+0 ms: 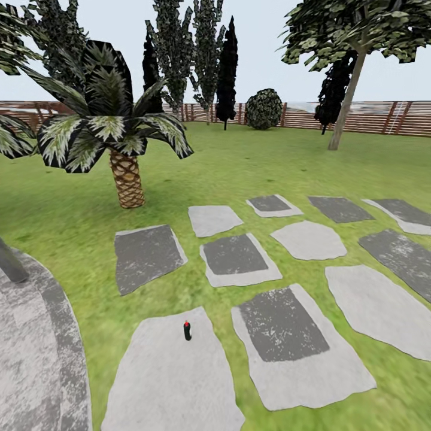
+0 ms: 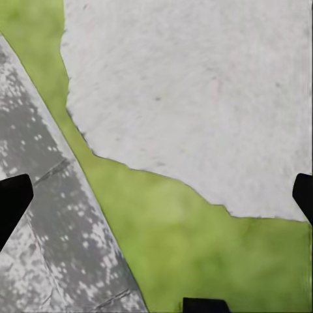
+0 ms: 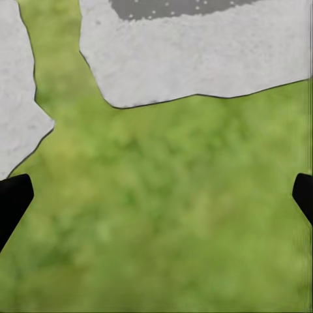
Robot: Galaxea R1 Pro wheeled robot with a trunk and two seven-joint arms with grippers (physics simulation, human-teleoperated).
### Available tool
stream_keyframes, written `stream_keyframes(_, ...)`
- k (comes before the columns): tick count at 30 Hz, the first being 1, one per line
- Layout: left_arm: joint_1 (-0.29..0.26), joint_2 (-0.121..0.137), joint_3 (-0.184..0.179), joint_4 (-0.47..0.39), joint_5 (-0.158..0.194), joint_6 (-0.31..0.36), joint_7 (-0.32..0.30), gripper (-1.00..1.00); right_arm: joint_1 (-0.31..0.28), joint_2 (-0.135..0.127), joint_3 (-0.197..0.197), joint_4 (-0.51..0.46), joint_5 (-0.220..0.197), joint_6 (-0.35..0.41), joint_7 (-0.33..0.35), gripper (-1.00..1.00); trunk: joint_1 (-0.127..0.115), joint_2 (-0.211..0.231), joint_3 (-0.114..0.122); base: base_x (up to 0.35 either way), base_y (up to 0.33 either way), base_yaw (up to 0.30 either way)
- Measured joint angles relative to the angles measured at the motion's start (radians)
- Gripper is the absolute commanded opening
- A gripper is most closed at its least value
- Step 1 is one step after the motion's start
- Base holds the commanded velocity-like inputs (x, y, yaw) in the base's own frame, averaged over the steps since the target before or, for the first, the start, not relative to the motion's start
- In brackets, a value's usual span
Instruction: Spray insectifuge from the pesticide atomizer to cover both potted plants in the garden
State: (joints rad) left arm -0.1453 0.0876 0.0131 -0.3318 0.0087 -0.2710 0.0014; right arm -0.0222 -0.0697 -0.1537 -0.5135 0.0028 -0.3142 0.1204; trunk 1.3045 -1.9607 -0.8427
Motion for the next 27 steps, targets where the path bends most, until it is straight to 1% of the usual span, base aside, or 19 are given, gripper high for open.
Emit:
stream_keyframes(3, 0.000, 0.000, 0.000, 0.000, 0.000, 0.000, 0.000, 1.00, 0.000, 0.000, 0.000, 0.000, 0.000, 0.000, 0.000, 1.00, 0.000, 0.000, 0.000, 0.246, -0.233, 0.077)
stream_keyframes(7, 0.000, 0.000, 0.000, 0.000, 0.000, 0.000, 0.000, 1.00, 0.000, 0.001, 0.001, 0.000, 0.000, 0.000, 0.000, 1.00, 0.000, 0.000, 0.000, 0.246, -0.233, 0.200)
stream_keyframes(27, 0.000, 0.001, 0.002, 0.000, 0.002, 0.000, 0.001, 1.00, 0.000, 0.002, 0.000, 0.000, 0.000, 0.000, 0.000, 1.00, 0.000, 0.000, 0.000, 0.240, -0.236, 0.269)
